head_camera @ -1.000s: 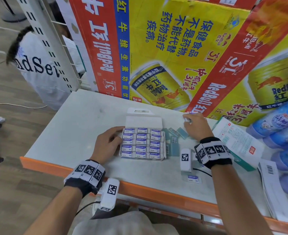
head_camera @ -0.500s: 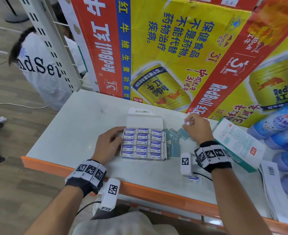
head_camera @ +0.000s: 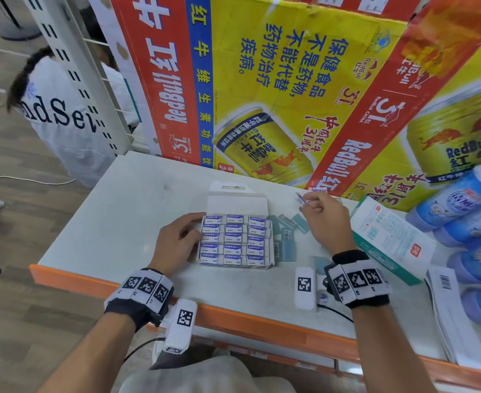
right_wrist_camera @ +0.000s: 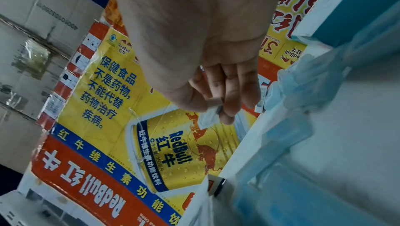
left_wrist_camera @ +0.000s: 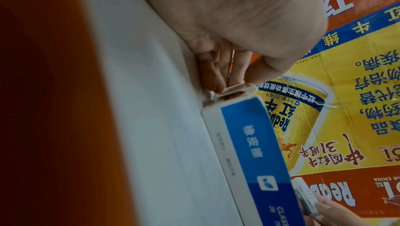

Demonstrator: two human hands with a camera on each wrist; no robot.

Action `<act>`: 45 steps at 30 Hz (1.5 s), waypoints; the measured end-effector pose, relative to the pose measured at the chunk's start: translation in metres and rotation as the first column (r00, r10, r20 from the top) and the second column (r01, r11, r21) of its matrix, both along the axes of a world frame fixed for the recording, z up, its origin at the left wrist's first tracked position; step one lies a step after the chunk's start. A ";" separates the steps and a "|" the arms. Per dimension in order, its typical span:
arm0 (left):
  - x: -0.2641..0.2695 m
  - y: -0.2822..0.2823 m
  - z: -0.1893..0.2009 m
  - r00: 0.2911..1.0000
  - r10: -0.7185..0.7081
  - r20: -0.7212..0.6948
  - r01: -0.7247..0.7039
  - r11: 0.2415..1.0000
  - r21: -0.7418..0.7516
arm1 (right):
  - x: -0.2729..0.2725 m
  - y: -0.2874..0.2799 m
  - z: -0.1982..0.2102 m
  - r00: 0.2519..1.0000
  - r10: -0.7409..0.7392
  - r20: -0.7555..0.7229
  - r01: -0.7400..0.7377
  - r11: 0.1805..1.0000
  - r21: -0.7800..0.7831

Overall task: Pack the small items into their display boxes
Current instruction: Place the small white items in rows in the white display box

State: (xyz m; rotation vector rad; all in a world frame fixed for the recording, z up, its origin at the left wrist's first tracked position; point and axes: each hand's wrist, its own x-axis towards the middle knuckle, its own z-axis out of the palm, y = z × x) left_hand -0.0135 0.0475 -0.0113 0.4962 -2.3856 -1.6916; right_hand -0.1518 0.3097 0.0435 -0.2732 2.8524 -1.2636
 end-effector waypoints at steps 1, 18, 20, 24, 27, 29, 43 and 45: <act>0.000 0.000 0.000 1.000 -0.002 -0.001 0.002 1.000 -0.002 | 0.004 -0.001 0.000 1.000 0.013 -0.012 -0.014 1.000 -0.021; 0.000 -0.001 -0.003 1.000 0.000 -0.012 0.000 1.000 -0.015 | 0.027 -0.013 0.005 0.985 0.173 0.000 -0.166 0.944 -0.287; 0.000 -0.001 -0.004 1.000 -0.002 -0.013 0.002 1.000 -0.001 | 0.027 -0.014 0.005 0.979 0.202 -0.002 -0.193 0.931 -0.311; -0.001 -0.002 -0.005 1.000 -0.008 -0.017 0.008 1.000 -0.009 | 0.029 -0.015 0.006 0.970 0.241 0.020 -0.217 0.904 -0.369; -0.001 -0.003 -0.007 1.000 -0.012 -0.018 0.012 1.000 -0.013 | 0.028 -0.014 0.005 0.967 0.255 0.008 -0.240 0.921 -0.308; -0.002 -0.003 -0.007 1.000 -0.011 -0.014 0.011 1.000 -0.022 | 0.027 -0.014 0.004 0.969 0.244 -0.036 -0.246 0.943 -0.224; -0.001 -0.002 -0.005 1.000 -0.008 0.007 0.008 0.999 -0.033 | 0.032 -0.014 0.006 0.955 0.286 -0.079 -0.296 0.931 -0.213; -0.001 -0.001 -0.004 1.000 -0.005 -0.004 0.005 1.000 -0.018 | 0.032 -0.013 0.005 0.964 0.256 -0.065 -0.264 0.941 -0.213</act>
